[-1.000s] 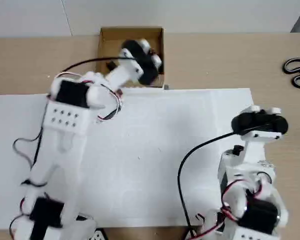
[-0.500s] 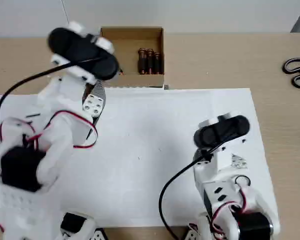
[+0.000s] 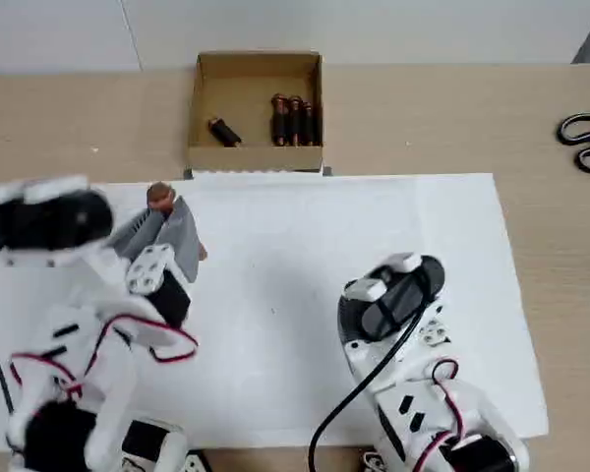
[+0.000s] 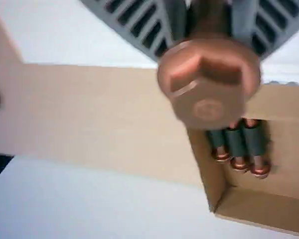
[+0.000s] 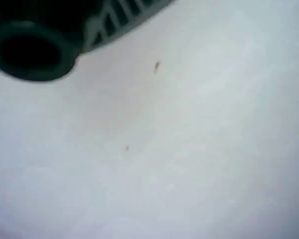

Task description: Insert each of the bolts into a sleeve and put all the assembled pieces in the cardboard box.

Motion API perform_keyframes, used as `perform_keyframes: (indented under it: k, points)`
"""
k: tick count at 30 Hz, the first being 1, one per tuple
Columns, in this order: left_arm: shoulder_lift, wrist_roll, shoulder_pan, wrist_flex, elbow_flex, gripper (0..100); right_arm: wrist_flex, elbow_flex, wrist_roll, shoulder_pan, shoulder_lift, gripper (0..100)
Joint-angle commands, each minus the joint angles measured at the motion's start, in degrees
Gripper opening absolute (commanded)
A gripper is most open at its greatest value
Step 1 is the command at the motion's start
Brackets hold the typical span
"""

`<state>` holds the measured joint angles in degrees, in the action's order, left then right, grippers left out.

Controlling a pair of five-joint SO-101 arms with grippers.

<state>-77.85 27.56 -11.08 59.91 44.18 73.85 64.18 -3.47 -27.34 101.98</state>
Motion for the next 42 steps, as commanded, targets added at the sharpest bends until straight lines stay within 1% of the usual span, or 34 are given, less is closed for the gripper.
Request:
perform_keyframes:
  k: [1, 3, 6, 9, 13, 17, 20, 26, 29, 32, 42]
  points:
    - [-7.82, 3.16, -2.90, -4.04, 6.90, 1, -2.77, 3.25, -0.26, -3.91, 2.07, 0.2]
    - [-11.60, 5.63, -5.89, -4.04, 9.98, 1, -4.62, 4.92, -0.44, -6.11, 1.89, 0.2]
    - [-15.65, 7.56, -8.26, -3.96, 13.67, 1, -9.36, 7.30, -0.70, -8.84, 1.63, 0.2]
    - [-18.46, 7.65, -8.79, -3.96, 16.31, 1, -12.26, 9.67, -0.79, -11.74, 1.63, 0.2]
    - [-20.92, 7.74, -8.88, -3.96, 17.63, 1, -14.37, 11.96, -3.87, -15.52, 1.63, 0.2]
    - [-21.89, 9.23, -8.88, -3.96, 17.89, 1, -16.92, 14.07, -5.36, -16.75, 1.63, 0.2]
    - [-21.89, 11.25, -8.88, -3.87, 17.89, 1, -18.33, 15.82, -7.91, -18.33, 1.71, 0.2]
    - [-21.80, 11.87, -9.05, -3.78, 19.03, 1, -22.55, 16.88, -8.26, -19.12, 1.54, 0.2]
    - [-21.80, 11.87, -11.34, -3.78, 20.00, 1, -24.04, 16.79, -8.35, -19.12, 1.54, 0.2]
    - [-21.80, 11.87, -13.01, -4.04, 20.79, 1, -24.66, 16.70, -8.35, -19.12, 1.54, 0.2]
    - [-21.80, 11.87, -13.19, -4.13, 21.58, 1, -25.19, 16.53, -8.35, -19.47, 1.54, 0.2]
